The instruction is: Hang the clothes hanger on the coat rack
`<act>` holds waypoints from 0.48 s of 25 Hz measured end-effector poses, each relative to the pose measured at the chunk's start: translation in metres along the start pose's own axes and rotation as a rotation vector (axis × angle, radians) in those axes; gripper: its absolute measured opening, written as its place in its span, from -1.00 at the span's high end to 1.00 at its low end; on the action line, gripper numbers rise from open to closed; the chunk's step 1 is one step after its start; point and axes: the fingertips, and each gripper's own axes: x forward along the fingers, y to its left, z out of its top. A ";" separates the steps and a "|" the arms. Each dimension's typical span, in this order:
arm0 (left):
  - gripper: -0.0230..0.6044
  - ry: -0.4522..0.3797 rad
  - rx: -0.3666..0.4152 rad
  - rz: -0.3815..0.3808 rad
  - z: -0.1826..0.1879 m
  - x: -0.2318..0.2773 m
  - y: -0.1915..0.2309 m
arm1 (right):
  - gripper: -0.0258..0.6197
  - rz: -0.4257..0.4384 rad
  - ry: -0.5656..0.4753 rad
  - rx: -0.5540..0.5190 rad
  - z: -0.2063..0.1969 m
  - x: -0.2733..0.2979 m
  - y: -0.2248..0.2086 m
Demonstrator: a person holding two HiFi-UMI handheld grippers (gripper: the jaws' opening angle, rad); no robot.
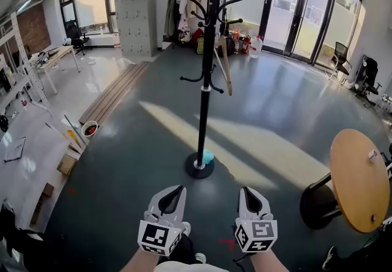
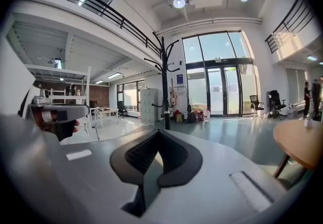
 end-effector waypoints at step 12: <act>0.93 -0.024 0.033 0.017 0.027 -0.056 -0.007 | 0.84 0.016 -0.017 -0.001 -0.006 -0.049 0.046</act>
